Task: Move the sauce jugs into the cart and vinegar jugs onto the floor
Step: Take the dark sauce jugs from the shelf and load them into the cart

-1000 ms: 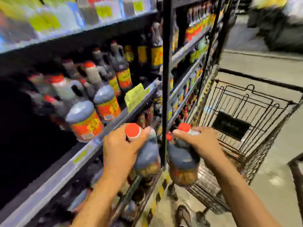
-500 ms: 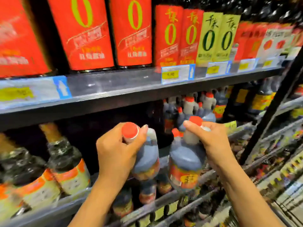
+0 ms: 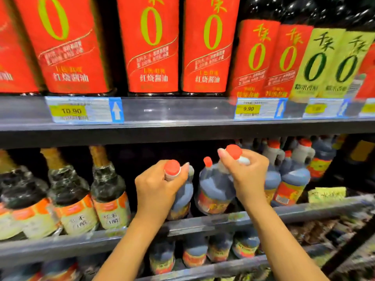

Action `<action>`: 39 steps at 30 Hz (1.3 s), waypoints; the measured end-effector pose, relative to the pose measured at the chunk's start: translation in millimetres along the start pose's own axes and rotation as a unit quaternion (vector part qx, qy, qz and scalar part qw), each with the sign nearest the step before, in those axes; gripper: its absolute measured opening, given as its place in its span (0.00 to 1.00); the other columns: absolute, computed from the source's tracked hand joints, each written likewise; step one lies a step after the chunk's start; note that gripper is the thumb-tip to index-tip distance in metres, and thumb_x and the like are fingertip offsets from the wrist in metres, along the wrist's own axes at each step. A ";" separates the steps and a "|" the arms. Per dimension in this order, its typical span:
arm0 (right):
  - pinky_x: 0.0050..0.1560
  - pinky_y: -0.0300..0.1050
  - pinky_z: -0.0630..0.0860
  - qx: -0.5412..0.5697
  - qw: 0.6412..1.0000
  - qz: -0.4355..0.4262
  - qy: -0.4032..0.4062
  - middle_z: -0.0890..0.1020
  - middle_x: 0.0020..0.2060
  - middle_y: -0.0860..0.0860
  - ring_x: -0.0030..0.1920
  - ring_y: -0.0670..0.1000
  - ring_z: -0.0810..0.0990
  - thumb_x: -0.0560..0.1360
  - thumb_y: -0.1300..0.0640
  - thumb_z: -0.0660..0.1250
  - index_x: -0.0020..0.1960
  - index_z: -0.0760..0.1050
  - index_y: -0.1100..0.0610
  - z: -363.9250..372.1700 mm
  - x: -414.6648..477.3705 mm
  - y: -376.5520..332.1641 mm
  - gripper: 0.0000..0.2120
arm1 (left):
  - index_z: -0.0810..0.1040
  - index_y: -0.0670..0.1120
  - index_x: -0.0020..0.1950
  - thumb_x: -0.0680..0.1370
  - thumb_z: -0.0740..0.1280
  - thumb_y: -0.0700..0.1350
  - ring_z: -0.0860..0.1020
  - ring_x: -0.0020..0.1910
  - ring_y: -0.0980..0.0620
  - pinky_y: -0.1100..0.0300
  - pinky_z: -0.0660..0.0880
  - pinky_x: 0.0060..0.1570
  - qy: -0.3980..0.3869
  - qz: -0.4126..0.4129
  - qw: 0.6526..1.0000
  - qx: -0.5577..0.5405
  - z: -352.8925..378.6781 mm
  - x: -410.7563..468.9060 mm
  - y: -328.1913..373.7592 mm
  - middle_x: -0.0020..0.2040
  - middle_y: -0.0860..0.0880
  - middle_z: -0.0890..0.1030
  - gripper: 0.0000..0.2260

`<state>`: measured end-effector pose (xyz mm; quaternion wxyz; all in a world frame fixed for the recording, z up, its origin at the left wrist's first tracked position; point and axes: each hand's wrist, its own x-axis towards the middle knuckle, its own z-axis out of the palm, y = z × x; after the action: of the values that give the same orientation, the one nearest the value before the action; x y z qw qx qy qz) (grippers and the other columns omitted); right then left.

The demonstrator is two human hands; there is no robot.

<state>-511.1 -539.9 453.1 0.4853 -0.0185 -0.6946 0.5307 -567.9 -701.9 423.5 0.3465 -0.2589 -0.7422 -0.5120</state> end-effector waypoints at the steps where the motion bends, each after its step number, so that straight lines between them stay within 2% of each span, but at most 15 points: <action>1: 0.26 0.41 0.59 0.003 1.000 0.004 -0.003 0.63 0.20 0.48 0.25 0.44 0.60 0.62 0.43 0.72 0.22 0.61 0.65 1.4 3.3 2.9 0.31 | 0.75 0.46 0.33 0.72 0.66 0.57 0.72 0.28 0.53 0.56 0.70 0.32 0.003 0.003 1.000 0.014 4.6 -1.9 -2.2 0.27 0.51 0.75 0.17; 6: 0.25 0.39 0.59 0.014 0.997 0.048 -0.051 0.62 0.18 0.45 0.23 0.44 0.59 0.60 0.43 0.73 0.19 0.59 0.55 12.4 10.7 29.8 0.27 | 0.64 0.48 0.25 0.69 0.64 0.62 0.67 0.22 0.50 0.60 0.61 0.27 0.021 -0.029 0.996 0.082 23.8 12.0 -8.5 0.20 0.45 0.70 0.22; 10: 0.27 0.41 0.65 -0.017 0.991 0.130 -0.031 0.67 0.19 0.55 0.22 0.47 0.63 0.64 0.50 0.76 0.22 0.61 0.57 17.5 22.7 51.4 0.26 | 0.74 0.44 0.33 0.72 0.71 0.55 0.74 0.29 0.49 0.62 0.65 0.31 -0.002 -0.082 0.996 0.028 33.9 25.4 -16.7 0.29 0.46 0.77 0.17; 12: 0.24 0.35 0.61 -0.031 0.982 0.183 -0.030 0.65 0.19 0.53 0.19 0.43 0.60 0.67 0.54 0.76 0.23 0.58 0.55 20.3 33.3 55.5 0.28 | 0.76 0.45 0.37 0.72 0.73 0.51 0.77 0.34 0.50 0.65 0.68 0.33 -0.027 -0.133 0.991 -0.013 39.7 26.0 -16.9 0.34 0.49 0.79 0.12; 15: 0.22 0.32 0.59 -0.057 0.978 0.197 -0.042 0.62 0.16 0.47 0.17 0.44 0.60 0.68 0.53 0.76 0.24 0.55 0.53 22.4 40.8 61.9 0.29 | 0.76 0.55 0.40 0.71 0.74 0.49 0.78 0.38 0.61 0.72 0.70 0.37 -0.021 -0.143 0.988 -0.056 42.3 16.8 -15.1 0.38 0.57 0.80 0.07; 17: 0.23 0.32 0.60 -0.065 0.979 0.188 -0.039 0.62 0.16 0.46 0.18 0.44 0.61 0.68 0.53 0.76 0.24 0.56 0.54 21.2 37.4 61.5 0.28 | 0.75 0.55 0.47 0.70 0.75 0.46 0.77 0.38 0.65 0.75 0.69 0.37 -0.003 -0.138 0.988 -0.073 40.7 7.3 -15.8 0.40 0.60 0.79 0.12; 20: 0.30 0.33 0.66 -0.037 0.985 0.167 -0.026 0.68 0.23 0.49 0.24 0.42 0.67 0.67 0.53 0.76 0.29 0.61 0.54 18.4 22.4 60.4 0.22 | 0.73 0.49 0.53 0.68 0.77 0.49 0.75 0.33 0.60 0.74 0.67 0.30 0.008 -0.158 0.987 -0.038 39.3 -7.5 -18.3 0.35 0.57 0.75 0.19; 22: 0.37 0.40 0.71 -0.018 0.987 0.162 -0.009 0.74 0.30 0.52 0.31 0.46 0.73 0.65 0.52 0.77 0.35 0.66 0.54 16.3 7.1 63.0 0.18 | 0.72 0.46 0.60 0.68 0.77 0.49 0.77 0.41 0.60 0.77 0.68 0.35 0.003 -0.186 0.981 -0.050 38.8 -16.9 -16.0 0.41 0.58 0.75 0.25; 24: 0.46 0.48 0.76 -0.035 0.985 0.171 -0.001 0.79 0.42 0.55 0.43 0.52 0.79 0.61 0.43 0.77 0.46 0.71 0.54 14.2 -10.4 70.6 0.24 | 0.63 0.50 0.71 0.68 0.77 0.45 0.72 0.55 0.68 0.81 0.66 0.48 -0.006 -0.192 0.977 -0.087 37.5 -27.0 -13.5 0.55 0.61 0.72 0.35; 26: 0.57 0.54 0.74 -0.090 0.978 0.188 -0.020 0.77 0.52 0.56 0.55 0.55 0.76 0.58 0.35 0.73 0.57 0.69 0.55 11.7 -29.3 72.0 0.36 | 0.58 0.51 0.74 0.68 0.76 0.47 0.68 0.64 0.64 0.75 0.65 0.58 -0.022 -0.203 0.974 -0.093 36.3 -37.6 -14.4 0.65 0.57 0.69 0.40; 28: 0.61 0.55 0.72 -0.109 0.969 0.216 -0.041 0.73 0.55 0.55 0.59 0.55 0.73 0.59 0.33 0.72 0.59 0.67 0.57 9.3 -48.2 69.1 0.40 | 0.58 0.50 0.74 0.69 0.75 0.51 0.69 0.65 0.58 0.70 0.66 0.60 -0.041 -0.212 0.974 -0.067 35.1 -51.1 -17.8 0.67 0.53 0.69 0.39; 30: 0.66 0.53 0.69 -0.119 0.967 0.221 -0.054 0.71 0.62 0.54 0.64 0.54 0.70 0.64 0.37 0.73 0.65 0.65 0.56 6.3 -68.2 68.7 0.38 | 0.60 0.50 0.74 0.71 0.73 0.50 0.69 0.62 0.60 0.76 0.65 0.57 -0.048 -0.214 0.975 -0.032 32.8 -67.7 -20.3 0.65 0.54 0.70 0.35; 32: 0.70 0.46 0.63 -0.148 0.964 0.218 -0.042 0.66 0.69 0.52 0.71 0.52 0.64 0.69 0.47 0.73 0.73 0.60 0.55 2.7 -85.7 67.9 0.38 | 0.62 0.48 0.74 0.74 0.70 0.50 0.66 0.65 0.60 0.73 0.63 0.62 -0.047 -0.222 0.974 0.002 28.9 -84.9 -21.0 0.68 0.54 0.67 0.32; 36: 0.68 0.55 0.69 -0.181 0.962 0.203 -0.003 0.67 0.68 0.53 0.68 0.54 0.68 0.73 0.53 0.70 0.72 0.62 0.57 3.0 -103.5 70.4 0.32 | 0.69 0.40 0.70 0.74 0.68 0.49 0.70 0.68 0.48 0.52 0.70 0.65 -0.049 -0.221 0.972 0.061 28.3 -102.2 -27.8 0.70 0.44 0.70 0.27; 39: 0.68 0.48 0.68 -0.206 0.959 0.194 0.002 0.68 0.67 0.53 0.68 0.53 0.68 0.73 0.54 0.70 0.71 0.64 0.60 8.3 -101.4 72.2 0.31 | 0.74 0.35 0.65 0.74 0.70 0.44 0.74 0.63 0.42 0.47 0.74 0.60 -0.066 -0.203 0.970 0.115 36.5 -99.0 -37.9 0.65 0.39 0.74 0.22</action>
<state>-498.6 -569.3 332.5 0.3600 -0.2536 -0.7711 0.4599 -543.1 -683.6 315.7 0.2130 -0.0949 -0.8543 -0.4645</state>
